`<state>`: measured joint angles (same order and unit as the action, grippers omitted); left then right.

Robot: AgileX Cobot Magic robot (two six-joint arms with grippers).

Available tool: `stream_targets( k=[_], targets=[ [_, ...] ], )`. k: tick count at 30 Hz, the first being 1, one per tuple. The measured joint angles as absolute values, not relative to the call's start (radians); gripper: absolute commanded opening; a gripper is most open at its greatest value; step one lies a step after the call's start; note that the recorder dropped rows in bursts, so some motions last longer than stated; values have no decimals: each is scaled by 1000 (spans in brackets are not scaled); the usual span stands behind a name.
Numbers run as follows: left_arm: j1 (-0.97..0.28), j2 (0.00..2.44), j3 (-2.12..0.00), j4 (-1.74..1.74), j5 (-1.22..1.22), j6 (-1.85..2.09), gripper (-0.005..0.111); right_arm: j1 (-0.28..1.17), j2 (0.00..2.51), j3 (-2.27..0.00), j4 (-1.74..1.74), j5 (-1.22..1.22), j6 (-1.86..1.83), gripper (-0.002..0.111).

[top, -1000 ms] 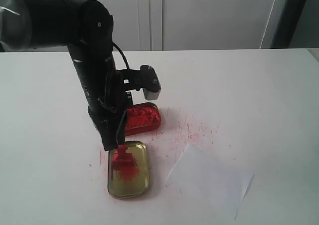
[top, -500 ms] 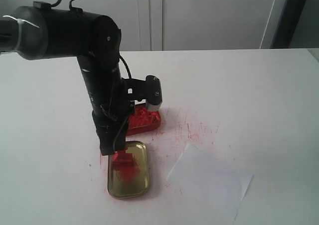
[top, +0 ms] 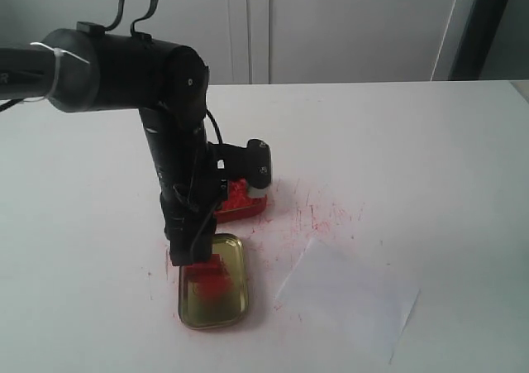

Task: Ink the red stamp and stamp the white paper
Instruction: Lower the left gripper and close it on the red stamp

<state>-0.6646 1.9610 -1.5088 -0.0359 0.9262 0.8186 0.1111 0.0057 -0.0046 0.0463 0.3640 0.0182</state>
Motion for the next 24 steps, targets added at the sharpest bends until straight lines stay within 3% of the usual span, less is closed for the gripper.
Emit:
stream_targets(
  k=[18,24],
  targets=[
    [-665,2044,-1509,-38,894,825,43,111,6,-5,46,364,18,0],
    [-665,2046,-1514,-36,886,825,25,111,6,-5,46,364,18,0]
  ],
)
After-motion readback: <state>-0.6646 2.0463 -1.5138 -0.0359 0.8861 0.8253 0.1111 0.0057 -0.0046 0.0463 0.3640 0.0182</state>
